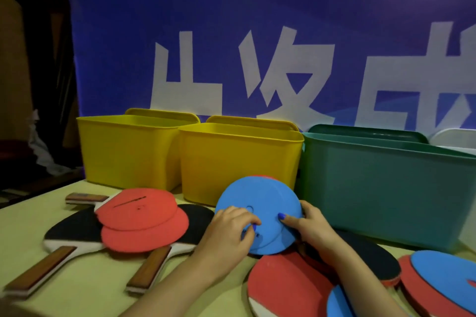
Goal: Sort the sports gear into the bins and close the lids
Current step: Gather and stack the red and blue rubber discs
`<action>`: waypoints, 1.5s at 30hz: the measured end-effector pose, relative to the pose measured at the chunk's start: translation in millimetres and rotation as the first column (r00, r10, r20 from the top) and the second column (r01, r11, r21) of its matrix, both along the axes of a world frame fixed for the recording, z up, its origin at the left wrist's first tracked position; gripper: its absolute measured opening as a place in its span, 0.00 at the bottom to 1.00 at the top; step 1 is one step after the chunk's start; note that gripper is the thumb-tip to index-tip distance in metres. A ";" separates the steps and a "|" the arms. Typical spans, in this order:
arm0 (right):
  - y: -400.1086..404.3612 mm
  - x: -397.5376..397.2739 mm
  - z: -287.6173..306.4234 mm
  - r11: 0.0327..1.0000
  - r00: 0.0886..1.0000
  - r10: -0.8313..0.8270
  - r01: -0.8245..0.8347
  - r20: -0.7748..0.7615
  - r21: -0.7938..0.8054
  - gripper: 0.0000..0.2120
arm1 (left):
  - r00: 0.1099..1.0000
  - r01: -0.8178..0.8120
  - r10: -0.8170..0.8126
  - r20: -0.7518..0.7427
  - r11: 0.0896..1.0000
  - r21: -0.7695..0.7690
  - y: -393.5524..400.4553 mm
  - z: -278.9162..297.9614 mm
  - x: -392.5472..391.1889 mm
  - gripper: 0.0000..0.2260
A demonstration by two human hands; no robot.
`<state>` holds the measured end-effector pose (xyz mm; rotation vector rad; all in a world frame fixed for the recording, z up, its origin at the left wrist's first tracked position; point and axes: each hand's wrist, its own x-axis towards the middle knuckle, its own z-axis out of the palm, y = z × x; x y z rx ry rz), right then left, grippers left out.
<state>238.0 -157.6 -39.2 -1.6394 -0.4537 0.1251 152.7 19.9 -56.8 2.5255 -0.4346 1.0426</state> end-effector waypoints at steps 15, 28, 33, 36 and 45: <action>2.6 -2.8 -2.0 0.998 1.000 -0.020 0.020 -0.002 -0.053 0.15 | 0.706 -0.533 0.525 -0.475 0.836 0.132 142.8 41.5 -48.1 0.08; 3.2 0.8 -4.0 0.999 1.000 -0.013 0.013 0.000 -0.043 0.14 | 0.508 -0.292 0.673 -0.537 0.721 0.628 145.5 55.5 -54.9 0.10; 2.6 0.5 -4.1 0.998 1.000 -0.007 0.007 0.005 -0.056 0.13 | 0.596 -0.436 0.661 -0.456 0.743 0.507 144.9 58.3 -45.8 0.07; 2.2 2.6 -6.0 0.998 1.000 -0.001 0.001 0.000 -0.060 0.13 | 0.753 -0.510 0.528 -0.393 0.845 0.158 141.2 72.9 -42.2 0.07; 6.1 6.5 -7.2 0.991 0.997 -0.065 0.068 0.031 -0.114 0.02 | 0.945 -0.110 -0.239 -0.221 0.405 -0.908 44.6 80.4 -6.2 0.12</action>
